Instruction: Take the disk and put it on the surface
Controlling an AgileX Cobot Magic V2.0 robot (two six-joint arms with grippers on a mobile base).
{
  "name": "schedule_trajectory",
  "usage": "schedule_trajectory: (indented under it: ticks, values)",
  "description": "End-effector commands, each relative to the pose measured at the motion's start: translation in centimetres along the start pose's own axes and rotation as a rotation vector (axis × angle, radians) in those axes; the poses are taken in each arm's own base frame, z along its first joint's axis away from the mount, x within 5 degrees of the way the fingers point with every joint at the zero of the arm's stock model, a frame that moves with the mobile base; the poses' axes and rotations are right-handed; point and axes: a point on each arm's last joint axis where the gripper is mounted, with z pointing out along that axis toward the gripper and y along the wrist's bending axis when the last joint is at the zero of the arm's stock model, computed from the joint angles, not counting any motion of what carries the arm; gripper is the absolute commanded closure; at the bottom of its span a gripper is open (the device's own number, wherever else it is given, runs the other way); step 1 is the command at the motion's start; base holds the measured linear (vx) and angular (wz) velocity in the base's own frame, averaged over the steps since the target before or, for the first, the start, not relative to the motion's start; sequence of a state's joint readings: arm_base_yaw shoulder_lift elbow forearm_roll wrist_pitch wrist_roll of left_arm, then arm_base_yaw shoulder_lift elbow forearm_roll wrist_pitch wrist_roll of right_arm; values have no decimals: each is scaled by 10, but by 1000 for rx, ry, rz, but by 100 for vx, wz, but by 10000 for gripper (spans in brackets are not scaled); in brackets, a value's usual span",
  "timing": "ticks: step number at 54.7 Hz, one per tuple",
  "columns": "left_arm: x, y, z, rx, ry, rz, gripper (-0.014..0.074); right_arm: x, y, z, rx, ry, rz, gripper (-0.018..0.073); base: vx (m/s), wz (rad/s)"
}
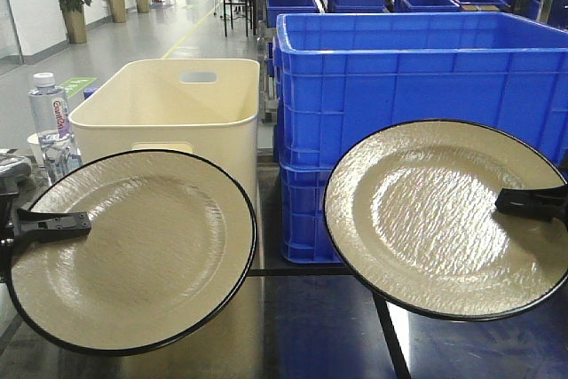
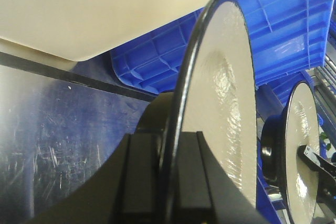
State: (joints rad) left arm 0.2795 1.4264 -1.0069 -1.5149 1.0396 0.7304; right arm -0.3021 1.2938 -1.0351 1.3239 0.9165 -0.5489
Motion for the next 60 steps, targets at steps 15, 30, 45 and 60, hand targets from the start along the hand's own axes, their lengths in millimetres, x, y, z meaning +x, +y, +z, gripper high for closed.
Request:
schedule_trajectory:
  ticks: [15,30,45,60]
  values:
    - [-6,-32,-7,151,-53,-14,597,-20,19,-12,-54,-193,38,568,0,0]
    - [10,-29,7,66,66,63,597,-22,20,-12,-69,-216,27,568,0,0]
    - [38,-27,53,-45,152,82,597,-18,23,-12,-94,-175,-48,568,0,0]
    - [70,-9,101,-94,285,50,562,-14,25,-11,-122,-136,-63,568,0,0]
